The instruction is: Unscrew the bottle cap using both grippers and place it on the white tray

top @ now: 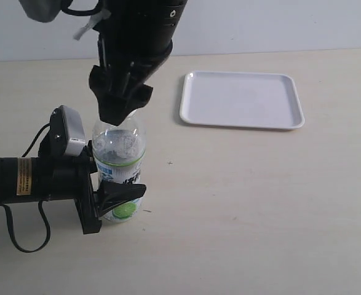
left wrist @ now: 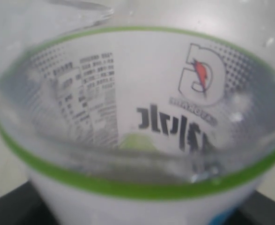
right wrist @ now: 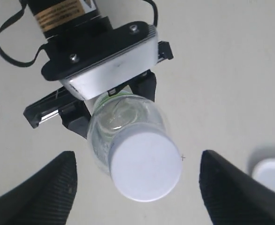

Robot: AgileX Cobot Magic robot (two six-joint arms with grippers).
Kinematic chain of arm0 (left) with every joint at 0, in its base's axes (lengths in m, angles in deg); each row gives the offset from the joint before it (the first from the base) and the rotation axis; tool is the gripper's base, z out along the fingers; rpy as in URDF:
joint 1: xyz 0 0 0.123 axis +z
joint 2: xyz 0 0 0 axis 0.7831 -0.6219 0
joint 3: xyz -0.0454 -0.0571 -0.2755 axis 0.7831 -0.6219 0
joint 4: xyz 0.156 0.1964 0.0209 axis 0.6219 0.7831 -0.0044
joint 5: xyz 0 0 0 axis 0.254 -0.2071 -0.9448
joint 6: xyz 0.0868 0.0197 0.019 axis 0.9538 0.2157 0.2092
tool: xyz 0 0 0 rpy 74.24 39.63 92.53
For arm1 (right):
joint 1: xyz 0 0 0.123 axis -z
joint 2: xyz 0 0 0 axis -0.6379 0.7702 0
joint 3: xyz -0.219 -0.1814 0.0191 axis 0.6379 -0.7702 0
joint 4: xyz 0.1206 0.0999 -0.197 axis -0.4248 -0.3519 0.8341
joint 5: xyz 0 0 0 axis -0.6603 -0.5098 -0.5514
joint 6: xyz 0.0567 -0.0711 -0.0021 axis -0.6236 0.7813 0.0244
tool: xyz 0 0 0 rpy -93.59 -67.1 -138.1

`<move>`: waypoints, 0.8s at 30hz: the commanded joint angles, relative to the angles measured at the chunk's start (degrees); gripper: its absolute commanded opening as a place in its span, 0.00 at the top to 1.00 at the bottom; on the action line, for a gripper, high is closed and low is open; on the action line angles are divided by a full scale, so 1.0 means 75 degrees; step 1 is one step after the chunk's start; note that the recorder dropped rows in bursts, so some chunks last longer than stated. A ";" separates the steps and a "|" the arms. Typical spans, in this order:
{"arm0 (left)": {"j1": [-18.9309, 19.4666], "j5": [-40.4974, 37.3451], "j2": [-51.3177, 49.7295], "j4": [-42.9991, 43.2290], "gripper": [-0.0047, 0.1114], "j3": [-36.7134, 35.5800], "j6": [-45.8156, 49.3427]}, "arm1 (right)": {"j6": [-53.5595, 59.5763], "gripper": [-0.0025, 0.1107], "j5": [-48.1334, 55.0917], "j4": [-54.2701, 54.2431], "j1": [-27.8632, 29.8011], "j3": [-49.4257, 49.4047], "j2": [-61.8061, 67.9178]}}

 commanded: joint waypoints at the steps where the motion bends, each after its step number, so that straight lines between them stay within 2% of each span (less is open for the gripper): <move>1: -0.0058 0.0170 0.0052 -0.0102 0.96 0.0000 0.0029 | -0.1402 0.36 -0.0082 0.0002 -0.0016 -0.0009 -0.0070; 10: -0.0058 0.0170 0.0052 -0.0102 0.96 0.0000 0.0029 | -0.3488 0.36 -0.0345 0.0249 -0.0016 -0.0009 -0.0070; 16: -0.0058 0.0170 0.0052 -0.0102 0.96 0.0000 0.0029 | -0.3832 0.40 -0.0445 0.0212 -0.0016 -0.0009 -0.0040; 24: -0.0058 0.0170 0.0052 -0.0102 0.96 0.0000 0.0029 | -0.3832 0.41 -0.0416 0.0193 -0.0016 -0.0074 -0.0040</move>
